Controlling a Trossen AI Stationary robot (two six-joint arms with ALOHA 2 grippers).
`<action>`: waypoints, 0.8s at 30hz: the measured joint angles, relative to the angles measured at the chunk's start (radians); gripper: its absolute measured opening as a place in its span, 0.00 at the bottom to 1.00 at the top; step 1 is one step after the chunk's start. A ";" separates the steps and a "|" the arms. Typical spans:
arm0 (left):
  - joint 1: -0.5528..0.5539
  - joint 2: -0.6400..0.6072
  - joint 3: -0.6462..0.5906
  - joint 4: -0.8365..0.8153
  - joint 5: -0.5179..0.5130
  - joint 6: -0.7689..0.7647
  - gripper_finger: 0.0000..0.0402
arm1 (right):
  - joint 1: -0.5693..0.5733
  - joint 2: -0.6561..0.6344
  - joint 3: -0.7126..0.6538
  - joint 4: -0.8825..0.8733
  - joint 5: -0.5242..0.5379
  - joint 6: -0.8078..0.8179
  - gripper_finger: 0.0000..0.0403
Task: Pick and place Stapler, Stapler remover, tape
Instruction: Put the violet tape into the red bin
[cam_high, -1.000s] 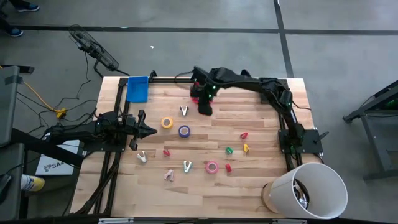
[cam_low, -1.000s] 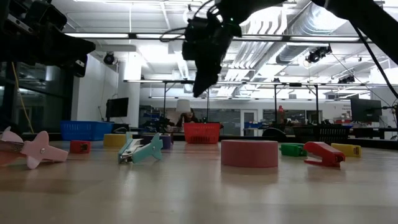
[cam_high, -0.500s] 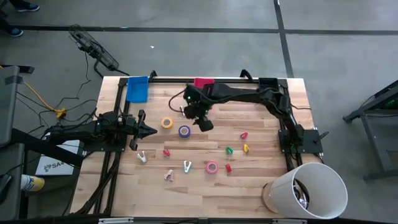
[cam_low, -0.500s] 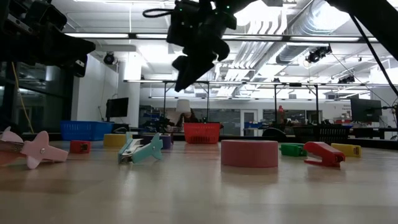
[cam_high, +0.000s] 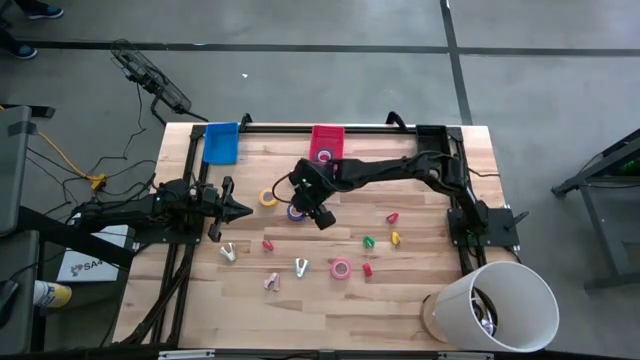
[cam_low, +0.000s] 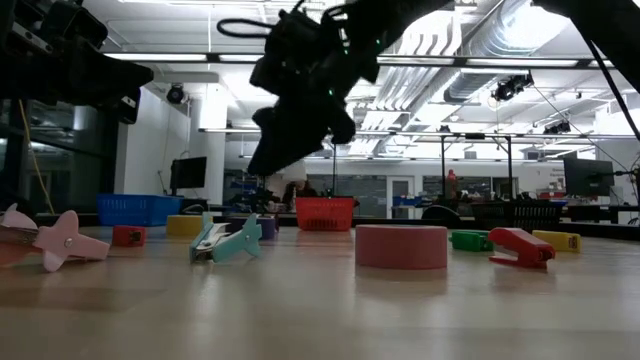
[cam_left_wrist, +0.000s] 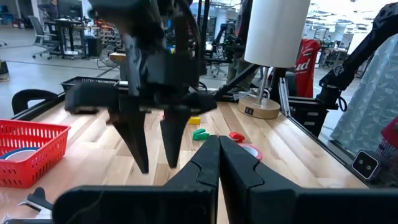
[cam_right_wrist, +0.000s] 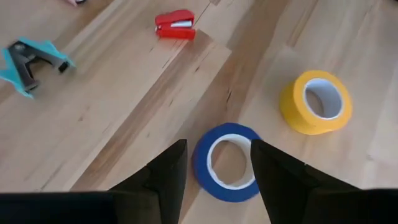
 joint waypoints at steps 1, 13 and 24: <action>0.000 0.000 0.000 0.000 0.000 0.000 0.00 | 0.002 0.000 -0.019 0.025 0.000 0.000 0.42; 0.000 0.000 0.000 0.000 0.000 0.000 0.00 | 0.006 0.000 -0.129 0.151 0.083 -0.001 0.41; 0.000 0.000 0.000 0.000 0.000 0.000 0.00 | 0.013 0.028 -0.029 0.031 0.177 0.054 0.40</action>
